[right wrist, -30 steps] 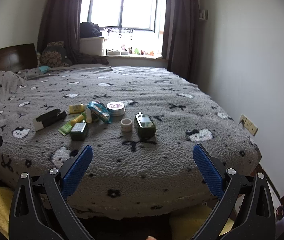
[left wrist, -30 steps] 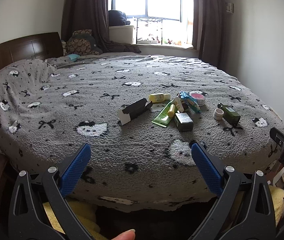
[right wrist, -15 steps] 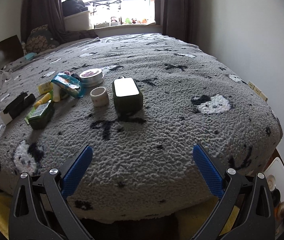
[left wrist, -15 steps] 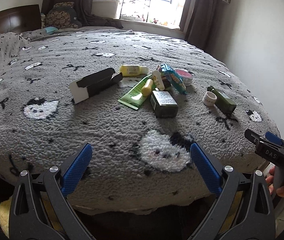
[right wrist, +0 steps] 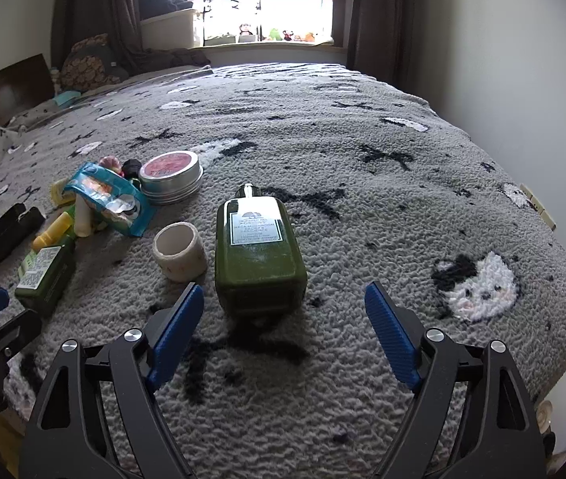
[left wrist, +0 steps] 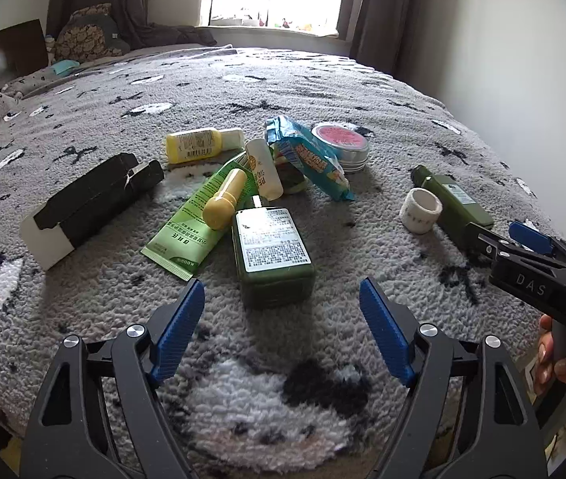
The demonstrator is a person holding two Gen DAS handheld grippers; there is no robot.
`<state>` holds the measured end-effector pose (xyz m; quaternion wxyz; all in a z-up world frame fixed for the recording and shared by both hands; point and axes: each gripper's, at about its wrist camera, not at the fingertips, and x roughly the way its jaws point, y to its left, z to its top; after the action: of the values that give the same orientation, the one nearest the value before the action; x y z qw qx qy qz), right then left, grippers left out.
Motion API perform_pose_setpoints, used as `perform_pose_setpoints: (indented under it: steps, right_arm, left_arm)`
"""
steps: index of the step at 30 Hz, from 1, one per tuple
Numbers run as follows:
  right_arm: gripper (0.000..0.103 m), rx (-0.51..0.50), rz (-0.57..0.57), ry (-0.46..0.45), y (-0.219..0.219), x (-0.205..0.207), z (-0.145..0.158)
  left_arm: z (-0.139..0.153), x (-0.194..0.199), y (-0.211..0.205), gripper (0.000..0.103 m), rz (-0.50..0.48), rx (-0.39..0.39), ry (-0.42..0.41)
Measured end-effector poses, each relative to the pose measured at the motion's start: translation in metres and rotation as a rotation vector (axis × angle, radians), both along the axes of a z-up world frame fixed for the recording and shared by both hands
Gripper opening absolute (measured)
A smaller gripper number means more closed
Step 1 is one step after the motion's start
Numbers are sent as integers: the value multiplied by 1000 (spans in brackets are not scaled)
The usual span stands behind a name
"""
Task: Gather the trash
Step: 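Grasp the green Chinese-label bottle with the left tool while the right tool grasps the green Origins bottle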
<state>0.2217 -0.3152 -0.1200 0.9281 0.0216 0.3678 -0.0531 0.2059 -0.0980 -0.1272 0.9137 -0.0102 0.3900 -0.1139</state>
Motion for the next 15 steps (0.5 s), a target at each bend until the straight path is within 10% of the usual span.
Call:
perform_pose_setpoints:
  steps: [10,15]
  right_arm:
    - [72,9,2,85,6,44,-12]
    - [52,20,21,102,8,51,-18]
  left_arm:
    - [-15,42,-6,51,12,17,96]
    - [-16,51,-6,42,8,38,121]
